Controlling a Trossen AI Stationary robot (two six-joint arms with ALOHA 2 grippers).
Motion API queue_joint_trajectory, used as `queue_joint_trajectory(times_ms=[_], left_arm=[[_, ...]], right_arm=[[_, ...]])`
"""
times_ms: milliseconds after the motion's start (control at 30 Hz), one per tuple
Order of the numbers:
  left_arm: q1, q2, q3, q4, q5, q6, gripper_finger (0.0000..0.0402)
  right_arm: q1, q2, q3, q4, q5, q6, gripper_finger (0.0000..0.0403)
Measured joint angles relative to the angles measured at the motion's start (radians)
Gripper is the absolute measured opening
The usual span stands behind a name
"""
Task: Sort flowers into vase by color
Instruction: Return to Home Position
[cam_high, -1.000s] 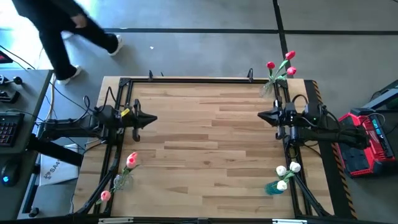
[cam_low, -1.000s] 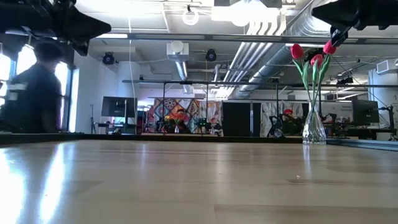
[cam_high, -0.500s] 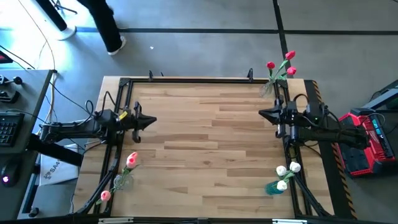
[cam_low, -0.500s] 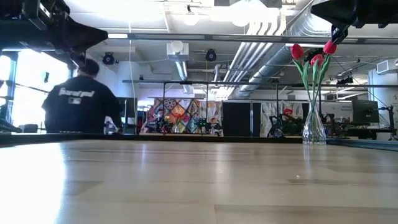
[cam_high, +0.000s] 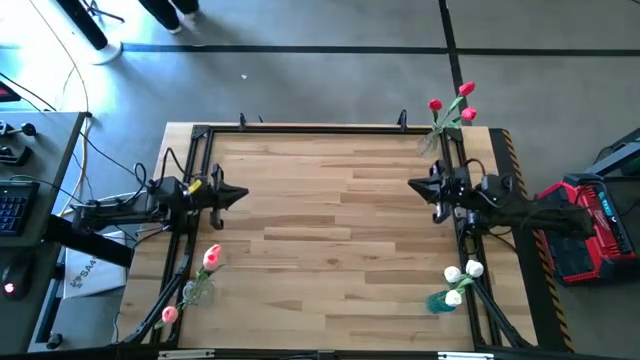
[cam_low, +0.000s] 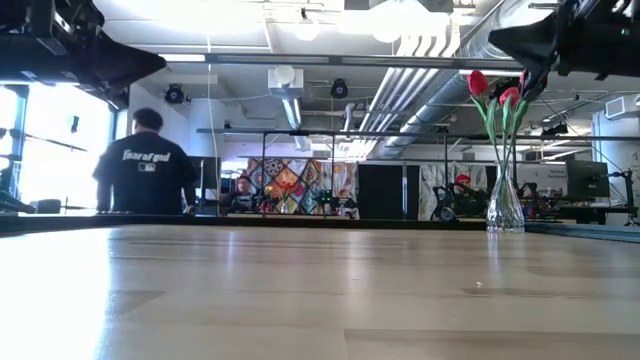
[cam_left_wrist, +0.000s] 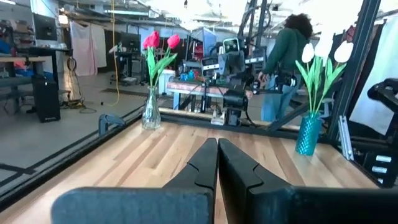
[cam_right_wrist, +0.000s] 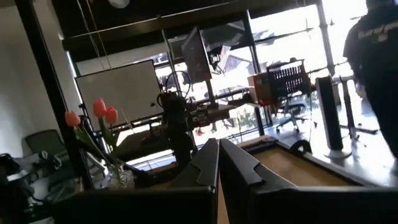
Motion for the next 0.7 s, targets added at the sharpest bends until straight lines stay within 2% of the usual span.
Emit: queue_joint_trajectory(times_ms=[200, 500, 700], left_arm=[[0.012, -0.027, -0.042, 0.037, -0.016, -0.016, 0.0], [0.019, -0.027, -0.074, 0.08, 0.001, -0.05, 0.0], [0.02, -0.027, -0.074, 0.069, 0.004, -0.044, 0.0]], right_arm=[[0.0, -0.019, -0.013, -0.012, -0.027, -0.016, 0.0], [-0.002, -0.193, -0.013, -0.189, -0.004, -0.049, 0.0], [-0.002, -0.181, -0.028, -0.189, 0.029, -0.055, 0.0]])
